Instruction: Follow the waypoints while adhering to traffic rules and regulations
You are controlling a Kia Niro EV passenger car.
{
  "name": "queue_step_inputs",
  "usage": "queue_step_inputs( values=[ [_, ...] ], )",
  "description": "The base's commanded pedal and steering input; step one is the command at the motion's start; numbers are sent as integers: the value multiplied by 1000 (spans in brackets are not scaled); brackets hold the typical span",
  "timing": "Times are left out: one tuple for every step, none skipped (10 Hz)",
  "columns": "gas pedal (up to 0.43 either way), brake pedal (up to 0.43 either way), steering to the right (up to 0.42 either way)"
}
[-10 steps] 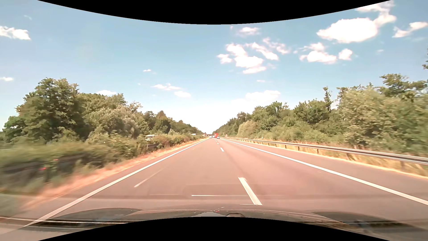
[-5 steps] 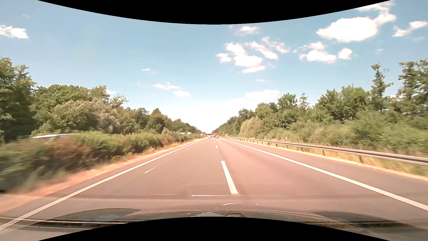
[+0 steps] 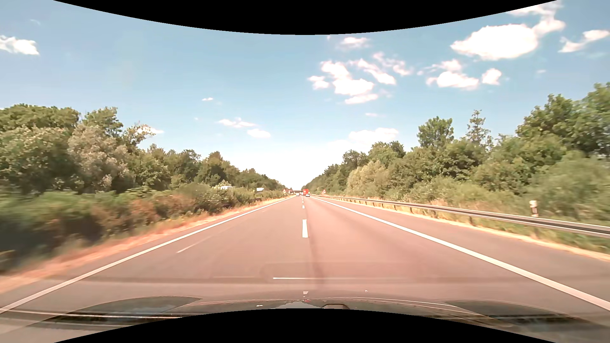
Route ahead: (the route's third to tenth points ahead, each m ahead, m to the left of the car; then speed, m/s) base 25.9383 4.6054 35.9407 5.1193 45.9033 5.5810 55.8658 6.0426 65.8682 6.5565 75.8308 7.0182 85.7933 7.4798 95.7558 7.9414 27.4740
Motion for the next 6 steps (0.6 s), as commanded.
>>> queue_step_inputs(
  values=[
    [79, 0, -2],
    [79, 0, -3],
    [79, 0, -5],
    [79, 0, -6],
    [79, 0, -6],
    [67, 0, -6]
  ],
)
